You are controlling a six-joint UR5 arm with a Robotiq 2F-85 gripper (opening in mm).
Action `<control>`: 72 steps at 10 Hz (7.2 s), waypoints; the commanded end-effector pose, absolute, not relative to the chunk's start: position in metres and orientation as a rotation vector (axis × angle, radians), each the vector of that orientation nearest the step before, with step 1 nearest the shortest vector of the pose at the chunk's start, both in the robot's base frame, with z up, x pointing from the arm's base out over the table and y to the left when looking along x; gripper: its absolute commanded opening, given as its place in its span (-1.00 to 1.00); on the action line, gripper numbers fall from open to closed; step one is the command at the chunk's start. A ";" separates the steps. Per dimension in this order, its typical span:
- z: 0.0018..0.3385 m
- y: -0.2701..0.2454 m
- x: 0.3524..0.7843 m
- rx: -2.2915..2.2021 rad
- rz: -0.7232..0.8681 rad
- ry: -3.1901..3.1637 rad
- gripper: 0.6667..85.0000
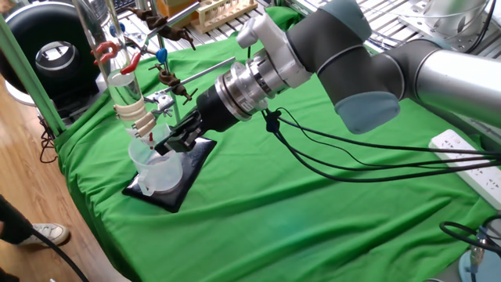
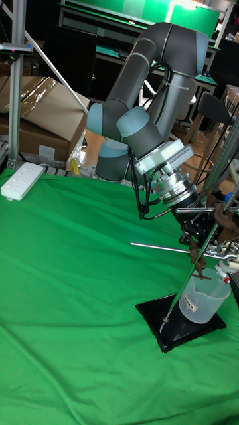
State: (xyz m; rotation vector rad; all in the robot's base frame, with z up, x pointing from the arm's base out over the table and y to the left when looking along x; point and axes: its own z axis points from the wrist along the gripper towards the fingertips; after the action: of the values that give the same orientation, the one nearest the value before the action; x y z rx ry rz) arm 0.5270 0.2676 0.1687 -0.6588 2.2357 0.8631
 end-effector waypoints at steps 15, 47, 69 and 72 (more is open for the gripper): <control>0.176 0.268 0.550 -0.596 0.816 2.214 -0.98; 0.170 0.271 0.547 -0.501 0.737 2.268 -0.98; 0.157 0.250 0.526 -0.611 0.738 2.380 -0.09; 0.161 0.236 0.547 -0.437 0.698 2.390 -0.04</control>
State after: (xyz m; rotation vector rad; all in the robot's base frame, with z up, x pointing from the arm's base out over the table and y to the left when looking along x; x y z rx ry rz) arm 0.5327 0.2476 0.1545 -0.5412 2.3927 0.7153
